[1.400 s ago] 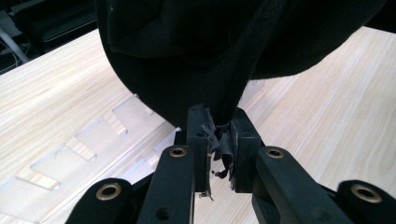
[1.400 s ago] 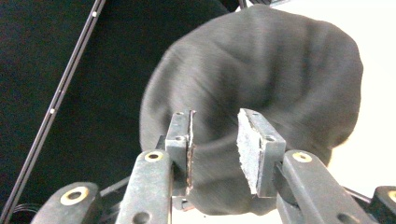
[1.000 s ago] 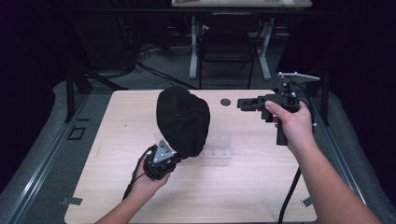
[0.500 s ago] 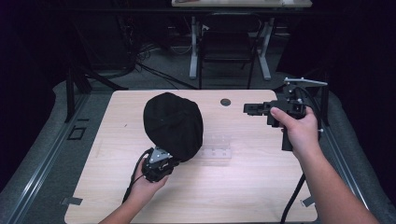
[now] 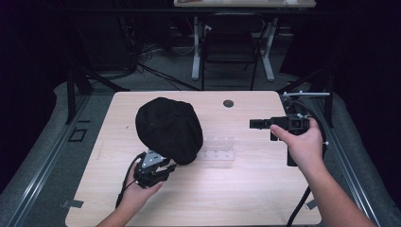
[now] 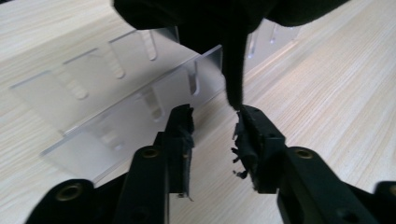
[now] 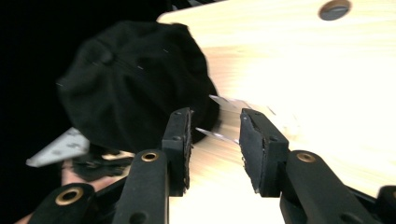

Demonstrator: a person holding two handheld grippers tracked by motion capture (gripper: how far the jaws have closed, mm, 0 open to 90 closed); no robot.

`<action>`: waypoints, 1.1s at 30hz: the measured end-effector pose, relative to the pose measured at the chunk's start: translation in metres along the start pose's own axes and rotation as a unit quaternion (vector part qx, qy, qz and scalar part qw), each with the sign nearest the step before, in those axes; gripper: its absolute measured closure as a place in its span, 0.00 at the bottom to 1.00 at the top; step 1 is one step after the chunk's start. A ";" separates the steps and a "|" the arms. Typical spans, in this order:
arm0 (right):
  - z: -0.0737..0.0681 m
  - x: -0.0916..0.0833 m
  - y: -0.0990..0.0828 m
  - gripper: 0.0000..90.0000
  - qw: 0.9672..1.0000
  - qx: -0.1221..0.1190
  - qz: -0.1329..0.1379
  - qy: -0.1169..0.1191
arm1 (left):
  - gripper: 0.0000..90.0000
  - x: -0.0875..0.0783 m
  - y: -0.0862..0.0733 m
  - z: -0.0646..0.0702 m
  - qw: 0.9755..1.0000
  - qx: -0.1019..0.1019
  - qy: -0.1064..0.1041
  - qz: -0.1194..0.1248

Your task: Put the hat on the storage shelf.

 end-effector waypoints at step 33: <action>0.062 0.044 -0.102 0.67 0.987 -0.060 -0.063 -0.133 | 0.56 0.001 -0.028 -0.020 0.998 -0.054 -0.012 -0.007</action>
Point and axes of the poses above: each handheld gripper's, and its own axes: x roughly forward along the jaws, y roughly out of its top, z roughly to its right, the point moved 10 cm from there along x, roughly forward along the jaws, and after that the axes turned 15 degrees about y, right-handed, at the moved point
